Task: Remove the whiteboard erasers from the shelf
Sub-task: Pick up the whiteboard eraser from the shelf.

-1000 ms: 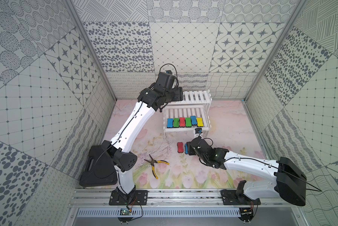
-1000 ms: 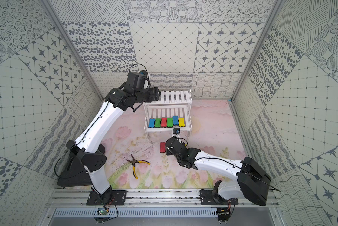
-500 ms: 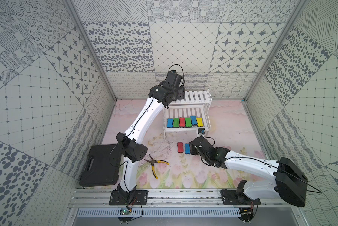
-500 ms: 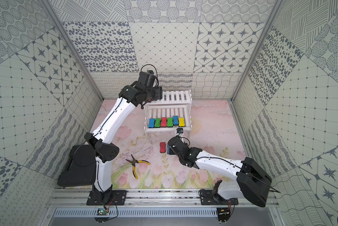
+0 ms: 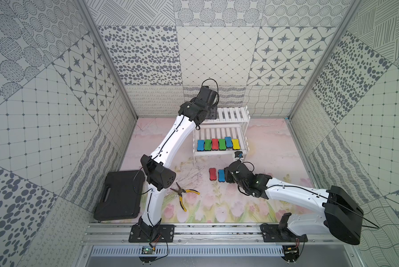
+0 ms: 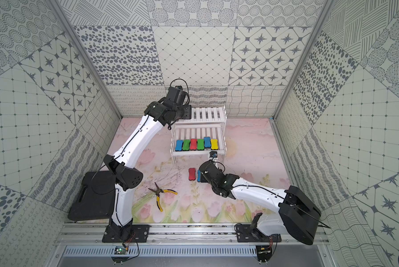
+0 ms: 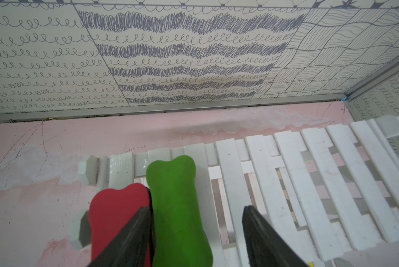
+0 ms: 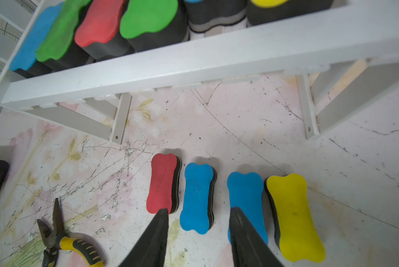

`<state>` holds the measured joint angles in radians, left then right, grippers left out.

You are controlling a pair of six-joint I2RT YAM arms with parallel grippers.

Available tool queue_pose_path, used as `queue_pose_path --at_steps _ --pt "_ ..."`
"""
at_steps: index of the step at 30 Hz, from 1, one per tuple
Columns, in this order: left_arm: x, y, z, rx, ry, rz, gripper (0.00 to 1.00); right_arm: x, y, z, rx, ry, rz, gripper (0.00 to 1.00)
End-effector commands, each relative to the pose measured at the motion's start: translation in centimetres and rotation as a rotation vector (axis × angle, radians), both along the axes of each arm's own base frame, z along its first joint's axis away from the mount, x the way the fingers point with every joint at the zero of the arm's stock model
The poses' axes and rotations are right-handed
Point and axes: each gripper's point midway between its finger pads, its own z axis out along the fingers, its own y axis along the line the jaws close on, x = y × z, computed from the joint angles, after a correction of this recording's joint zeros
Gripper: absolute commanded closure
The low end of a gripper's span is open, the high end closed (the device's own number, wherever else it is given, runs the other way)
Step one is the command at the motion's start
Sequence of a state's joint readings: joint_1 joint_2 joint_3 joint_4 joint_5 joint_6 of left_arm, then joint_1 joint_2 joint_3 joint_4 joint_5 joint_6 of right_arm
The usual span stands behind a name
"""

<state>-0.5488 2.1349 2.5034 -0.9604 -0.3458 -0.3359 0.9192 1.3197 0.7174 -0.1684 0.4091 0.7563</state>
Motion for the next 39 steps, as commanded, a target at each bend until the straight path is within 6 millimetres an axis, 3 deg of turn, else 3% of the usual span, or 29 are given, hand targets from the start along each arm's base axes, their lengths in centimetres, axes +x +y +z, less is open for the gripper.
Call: queue_pose_path --at_steps 1,11,19,26,33,39 --pt "-0.4 -0.5 -0.5 0.029 0.016 -0.027 0.33 0.3 0.0 0.5 0.040 -0.014 -0.017 0.53" --pt "-1.4 -1.5 -0.3 0.040 0.020 -0.083 0.37 0.3 0.0 -0.3 0.043 0.002 -0.019 0.53" --pt "-0.7 -0.1 -1.0 0.127 0.019 -0.012 0.37 0.2 -0.2 -0.3 0.048 0.003 -0.022 0.53" --pt "-0.4 -0.3 -1.9 0.128 0.035 -0.003 0.38 0.1 -0.4 -0.3 0.053 0.003 -0.028 0.53" --pt "-0.6 -0.4 -1.6 0.106 0.034 -0.009 0.58 0.1 -0.6 -0.2 0.055 -0.002 -0.032 0.54" --pt "-1.5 -0.8 0.1 0.039 0.024 -0.014 0.62 0.1 -1.0 0.4 0.068 -0.018 -0.043 0.53"
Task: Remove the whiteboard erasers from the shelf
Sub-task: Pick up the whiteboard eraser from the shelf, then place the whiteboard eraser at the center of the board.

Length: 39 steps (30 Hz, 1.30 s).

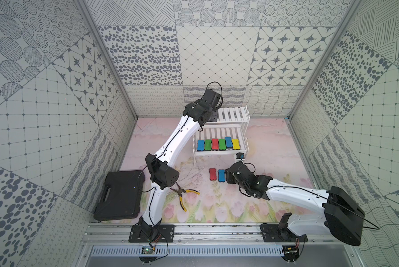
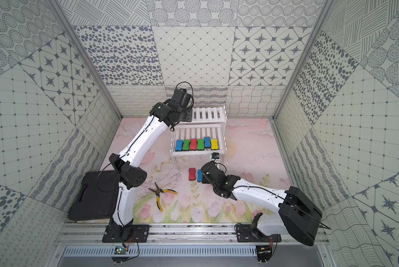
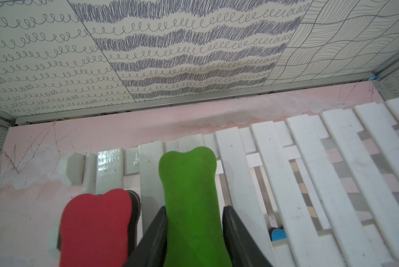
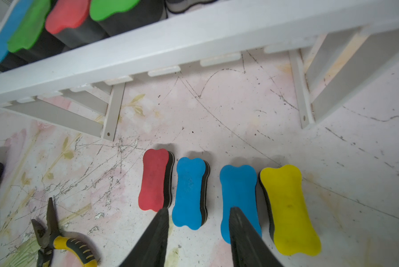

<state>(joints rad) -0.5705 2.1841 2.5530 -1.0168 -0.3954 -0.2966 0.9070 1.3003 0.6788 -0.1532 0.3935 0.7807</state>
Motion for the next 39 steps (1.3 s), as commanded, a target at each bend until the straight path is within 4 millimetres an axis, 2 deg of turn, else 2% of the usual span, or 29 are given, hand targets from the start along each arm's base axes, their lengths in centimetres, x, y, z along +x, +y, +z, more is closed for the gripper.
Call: queue_pose_path --at_steps 1,6,11,15,18,23,27,30,36,39 --pt "-1.8 -0.5 2.0 -0.057 -0.004 -0.006 0.63 0.4 -0.4 1.2 0.050 -0.039 -0.032 0.53" --pt "-5.2 -0.8 4.3 -0.112 -0.036 -0.013 0.66 0.3 -1.8 2.0 0.052 -0.060 -0.061 0.54" --pt "-10.9 -0.3 3.9 -0.134 -0.090 -0.026 0.64 -0.1 -3.3 2.6 0.067 -0.077 -0.086 0.53" --pt "-15.9 1.1 1.0 -0.158 -0.065 -0.012 0.65 -0.3 -3.9 2.6 0.065 -0.077 -0.090 0.53" --pt "-19.2 2.3 -1.9 -0.148 -0.044 0.003 0.65 -0.4 -4.0 2.4 0.067 -0.070 -0.090 0.54" --pt "-23.5 3.7 -8.3 -0.179 0.033 0.032 0.66 -0.4 -4.0 2.2 0.068 -0.064 -0.089 0.53" --pt "-24.5 3.5 -14.1 -0.169 0.119 0.032 0.66 -0.5 -4.0 2.3 0.071 -0.064 -0.087 0.53" --pt "-24.8 2.4 -18.0 -0.173 0.185 0.016 0.66 -0.5 -4.1 2.5 0.075 -0.068 -0.094 0.53" --pt "-23.9 -0.3 -23.0 -0.186 0.259 -0.006 0.67 -0.7 -4.6 2.8 0.078 -0.077 -0.108 0.54" --pt "-23.4 -0.8 -24.9 -0.168 0.288 -0.001 0.68 -0.8 -4.9 3.1 0.083 -0.086 -0.114 0.54"
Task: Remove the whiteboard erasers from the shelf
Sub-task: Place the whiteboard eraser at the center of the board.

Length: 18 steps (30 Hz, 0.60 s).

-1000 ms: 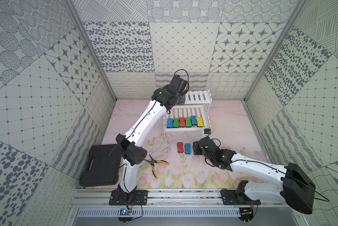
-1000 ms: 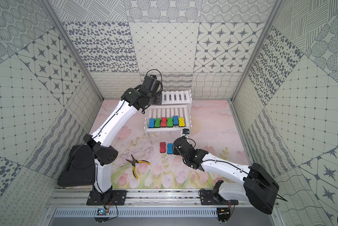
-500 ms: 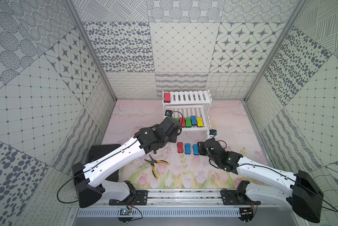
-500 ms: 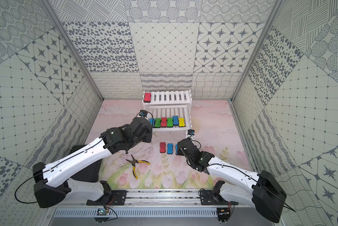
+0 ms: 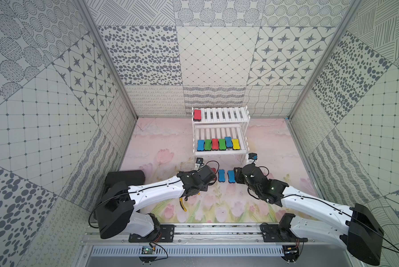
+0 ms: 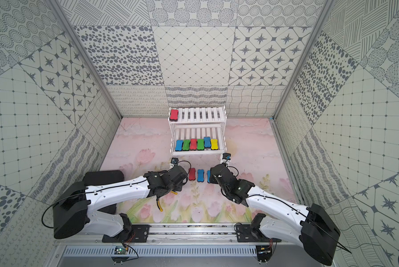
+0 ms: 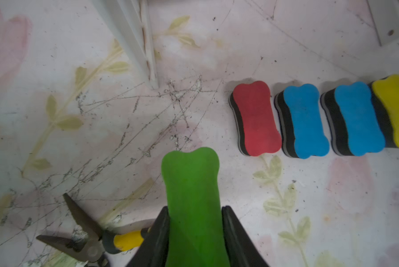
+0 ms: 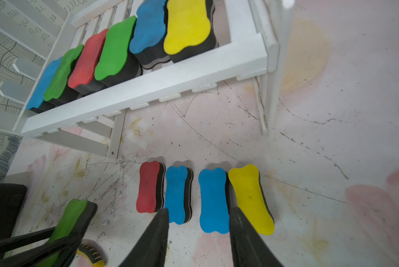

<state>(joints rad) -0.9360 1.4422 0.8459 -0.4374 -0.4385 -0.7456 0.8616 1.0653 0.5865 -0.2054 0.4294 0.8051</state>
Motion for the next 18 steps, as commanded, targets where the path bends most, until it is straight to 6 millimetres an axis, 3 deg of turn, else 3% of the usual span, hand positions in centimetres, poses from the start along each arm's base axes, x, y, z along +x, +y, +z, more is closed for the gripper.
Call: queue_pose_path --at_steps 1,12,18 --pt "2.1 -3.8 -1.6 -0.157 -0.008 0.025 0.68 0.0 -0.8 0.3 0.011 -0.017 -0.030 0.54" --pt "3.5 -3.5 -4.0 -0.137 0.031 0.070 0.66 -0.3 -1.3 0.6 0.022 -0.025 -0.038 0.53" --pt "3.4 -3.0 -5.2 -0.107 0.065 0.087 0.54 -0.3 -1.4 0.5 0.021 -0.025 -0.041 0.54"
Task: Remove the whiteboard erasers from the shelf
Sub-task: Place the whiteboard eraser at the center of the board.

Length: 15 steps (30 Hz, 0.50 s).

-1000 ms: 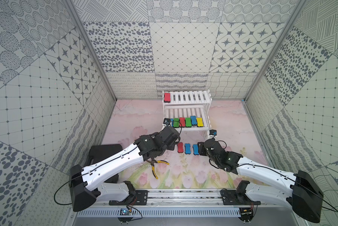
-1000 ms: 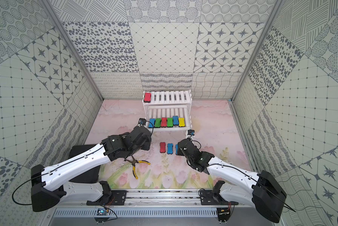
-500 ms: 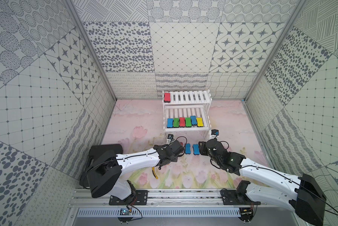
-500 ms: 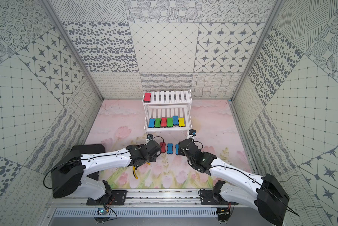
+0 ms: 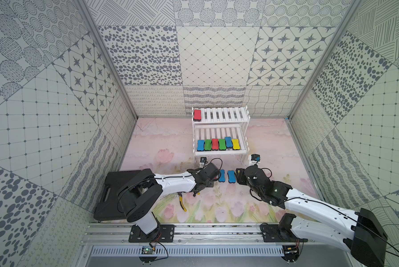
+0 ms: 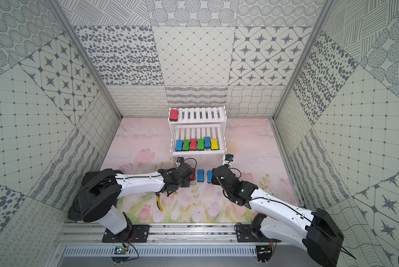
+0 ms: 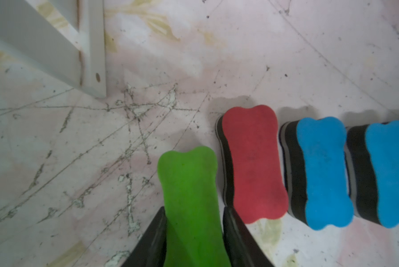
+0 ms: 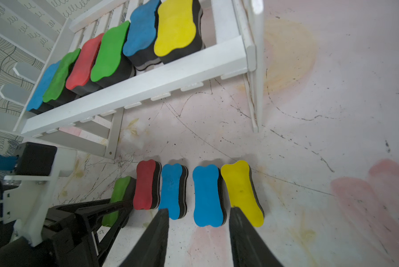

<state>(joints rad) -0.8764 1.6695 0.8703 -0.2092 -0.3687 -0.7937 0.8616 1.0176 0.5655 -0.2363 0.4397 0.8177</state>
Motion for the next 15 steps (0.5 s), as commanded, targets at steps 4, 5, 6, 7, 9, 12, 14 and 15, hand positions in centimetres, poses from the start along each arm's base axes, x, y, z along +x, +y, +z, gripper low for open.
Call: queue_pose_path --at_steps 4,5,6,7,9,12,14,15 --pt "-0.2 0.0 -0.5 -0.018 0.038 0.029 0.47 0.2 -0.4 0.6 0.023 -0.026 -0.025 0.53" --pt "-0.2 0.2 -0.2 -0.016 0.037 0.032 0.46 0.2 -0.4 0.6 0.024 -0.026 -0.026 0.54" --pt "-0.3 0.2 0.0 -0.015 0.038 0.033 0.45 0.2 -0.4 0.7 0.026 -0.026 -0.026 0.53" --pt "-0.5 0.4 0.3 -0.015 0.042 0.037 0.44 0.2 -0.4 0.7 0.031 -0.026 -0.025 0.53" --pt "-1.0 0.5 1.0 -0.025 0.045 0.038 0.43 0.2 -0.3 0.8 0.036 -0.026 -0.022 0.53" --pt "-2.0 0.7 2.9 -0.036 0.035 0.027 0.42 0.2 -0.3 0.9 0.040 -0.027 -0.022 0.53" --pt "-2.8 1.0 4.8 -0.039 0.022 0.015 0.41 0.2 -0.2 1.1 0.045 -0.030 -0.021 0.53" --pt "-2.8 1.0 5.9 -0.056 0.005 0.009 0.41 0.2 -0.2 1.3 0.049 -0.033 -0.021 0.53"
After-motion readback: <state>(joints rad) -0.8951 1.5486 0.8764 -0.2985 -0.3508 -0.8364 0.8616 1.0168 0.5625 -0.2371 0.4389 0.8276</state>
